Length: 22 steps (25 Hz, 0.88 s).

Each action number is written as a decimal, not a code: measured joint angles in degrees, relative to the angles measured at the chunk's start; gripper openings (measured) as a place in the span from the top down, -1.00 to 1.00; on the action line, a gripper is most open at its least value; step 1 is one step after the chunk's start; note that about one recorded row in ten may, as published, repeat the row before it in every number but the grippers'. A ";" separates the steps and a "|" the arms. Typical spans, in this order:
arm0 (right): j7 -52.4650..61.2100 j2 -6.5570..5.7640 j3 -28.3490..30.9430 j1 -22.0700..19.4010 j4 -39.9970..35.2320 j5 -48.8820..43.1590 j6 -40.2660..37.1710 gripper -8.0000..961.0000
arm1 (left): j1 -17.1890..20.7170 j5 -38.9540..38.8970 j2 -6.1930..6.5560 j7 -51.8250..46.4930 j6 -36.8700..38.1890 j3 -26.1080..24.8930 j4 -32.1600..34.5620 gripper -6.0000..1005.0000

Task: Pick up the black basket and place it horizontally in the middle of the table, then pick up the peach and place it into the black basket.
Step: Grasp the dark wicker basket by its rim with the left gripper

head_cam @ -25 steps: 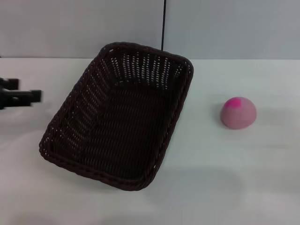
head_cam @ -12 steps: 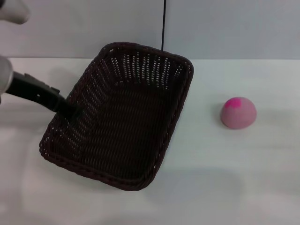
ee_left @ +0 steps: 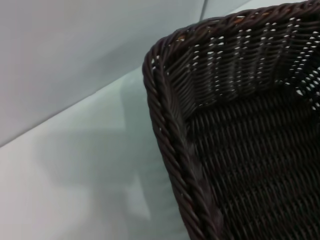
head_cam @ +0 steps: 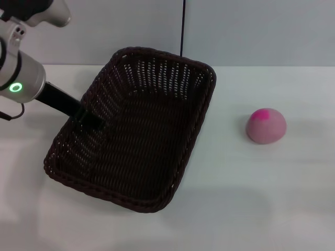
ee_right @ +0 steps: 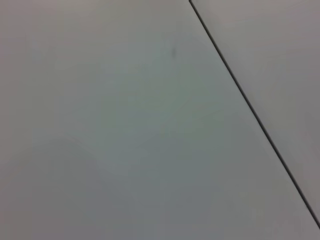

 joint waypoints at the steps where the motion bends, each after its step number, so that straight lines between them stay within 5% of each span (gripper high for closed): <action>1: 0.00 0.00 0.00 0.00 0.00 0.00 0.00 -0.38 | -0.55 0.34 -0.02 -0.48 -0.08 0.10 -0.57 -0.60; 8: -0.38 -0.14 1.67 0.11 -0.35 0.00 2.24 -0.37 | -4.24 0.91 0.23 -1.70 0.29 0.00 -5.32 -0.60; 14: -0.42 -0.32 2.16 0.19 -0.60 -0.06 2.41 -0.37 | -7.19 4.74 0.16 -1.48 0.25 0.72 -10.66 -0.32; 22: -0.47 -0.53 2.80 0.62 -1.88 -0.10 5.08 -0.37 | -7.49 10.33 0.22 0.97 0.83 6.54 -6.31 0.16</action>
